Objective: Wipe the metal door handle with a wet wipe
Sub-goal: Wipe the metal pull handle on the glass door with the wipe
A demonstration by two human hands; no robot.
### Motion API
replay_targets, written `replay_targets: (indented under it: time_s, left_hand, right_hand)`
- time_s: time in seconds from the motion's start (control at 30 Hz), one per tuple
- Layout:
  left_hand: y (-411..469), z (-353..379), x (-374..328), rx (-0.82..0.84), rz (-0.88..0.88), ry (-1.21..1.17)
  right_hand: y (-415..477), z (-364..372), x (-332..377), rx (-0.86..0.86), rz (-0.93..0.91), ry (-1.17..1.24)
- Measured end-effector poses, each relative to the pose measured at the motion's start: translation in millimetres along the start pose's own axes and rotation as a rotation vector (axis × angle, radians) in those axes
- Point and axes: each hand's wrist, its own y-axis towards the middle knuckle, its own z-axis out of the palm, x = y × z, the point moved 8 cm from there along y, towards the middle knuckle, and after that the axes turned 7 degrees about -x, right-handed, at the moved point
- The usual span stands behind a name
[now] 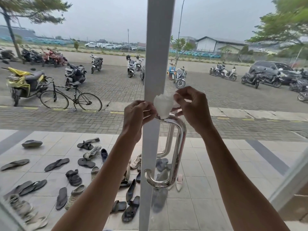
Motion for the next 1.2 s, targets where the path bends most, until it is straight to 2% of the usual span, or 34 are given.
replay_targets:
  time_s: [0.13, 0.27, 0.43, 0.53, 0.63, 0.77, 0.83, 0.93, 1.03, 1.2]
  left_hand:
    - [-1, 10, 3, 0.117, -0.072, 0.125]
    - [-9, 20, 1, 0.215, 0.011, 0.277]
    - [-11, 20, 2, 0.334, 0.063, 0.29]
    - [-13, 18, 5, 0.381, 0.009, 0.275]
    - [-18, 21, 5, 0.51, -0.023, 0.242]
    - [-27, 20, 8, 0.691, -0.072, 0.348]
    - [-24, 14, 10, 0.686, -0.102, 0.349]
    - [-16, 10, 4, 0.546, -0.132, 0.257]
    - [-15, 12, -3, 0.445, -0.049, 0.322]
    - [-26, 17, 5, 0.518, -0.035, 0.337]
  right_hand:
    - [0, 11, -1, 0.047, 0.056, 0.007]
    - [1, 14, 5, 0.066, 0.034, 0.042]
    - [15, 6, 16, -0.053, -0.054, -0.045]
    - [24, 6, 16, -0.089, -0.036, -0.07]
    - [26, 10, 8, -0.098, 0.016, -0.081]
    - [25, 8, 4, -0.185, 0.034, -0.009]
    - [25, 6, 9, -0.209, 0.022, 0.002]
    - [24, 11, 23, -0.141, -0.022, 0.014]
    - [23, 14, 33, -0.116, -0.066, 0.012]
    - [28, 7, 32, -0.192, -0.048, 0.005]
